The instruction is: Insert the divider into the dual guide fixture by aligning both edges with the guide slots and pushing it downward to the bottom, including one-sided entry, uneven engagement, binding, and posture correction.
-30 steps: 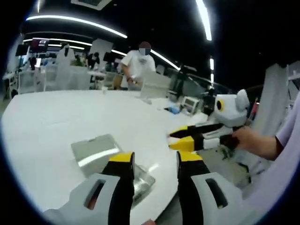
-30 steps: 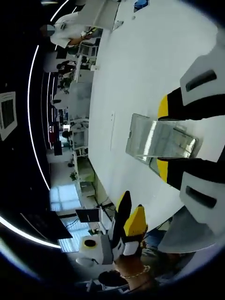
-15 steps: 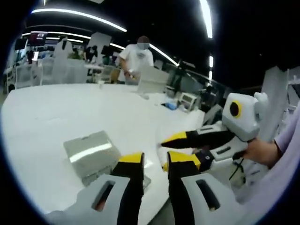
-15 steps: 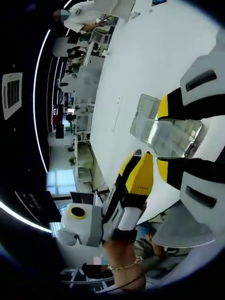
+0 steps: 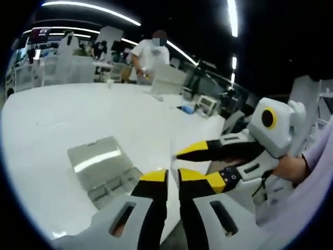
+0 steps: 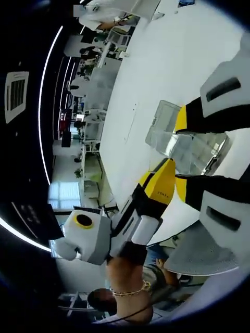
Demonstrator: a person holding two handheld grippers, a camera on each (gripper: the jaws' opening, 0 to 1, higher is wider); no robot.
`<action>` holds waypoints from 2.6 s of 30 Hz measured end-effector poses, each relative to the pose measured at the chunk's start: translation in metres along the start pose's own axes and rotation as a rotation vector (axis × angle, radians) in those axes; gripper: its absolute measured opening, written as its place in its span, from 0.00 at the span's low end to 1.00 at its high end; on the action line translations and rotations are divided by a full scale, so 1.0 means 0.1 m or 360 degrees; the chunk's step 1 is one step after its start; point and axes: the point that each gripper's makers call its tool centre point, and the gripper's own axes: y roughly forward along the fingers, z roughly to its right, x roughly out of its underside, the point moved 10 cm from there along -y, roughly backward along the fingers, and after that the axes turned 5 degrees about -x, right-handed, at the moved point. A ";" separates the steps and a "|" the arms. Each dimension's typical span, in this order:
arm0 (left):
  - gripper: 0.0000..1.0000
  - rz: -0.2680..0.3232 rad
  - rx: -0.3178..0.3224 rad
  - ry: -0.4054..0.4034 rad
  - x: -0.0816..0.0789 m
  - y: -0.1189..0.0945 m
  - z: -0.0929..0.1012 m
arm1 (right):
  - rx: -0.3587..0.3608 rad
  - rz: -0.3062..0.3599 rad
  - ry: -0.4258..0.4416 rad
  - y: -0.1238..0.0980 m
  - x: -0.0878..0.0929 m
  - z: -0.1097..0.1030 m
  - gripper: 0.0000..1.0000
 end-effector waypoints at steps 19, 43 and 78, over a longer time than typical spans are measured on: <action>0.00 -0.0052 0.0023 -0.0035 0.11 0.04 0.01 | -0.0003 -0.0058 -0.0013 0.05 0.11 -0.03 0.26; 0.00 0.0008 -0.0036 -0.0047 0.06 -0.03 -0.12 | -0.0053 -0.0136 -0.0100 -0.07 0.09 0.15 0.22; 0.00 -0.0160 0.0192 0.0531 0.17 0.07 -0.11 | -0.0610 -0.0683 -0.1061 -0.24 -0.32 0.45 0.12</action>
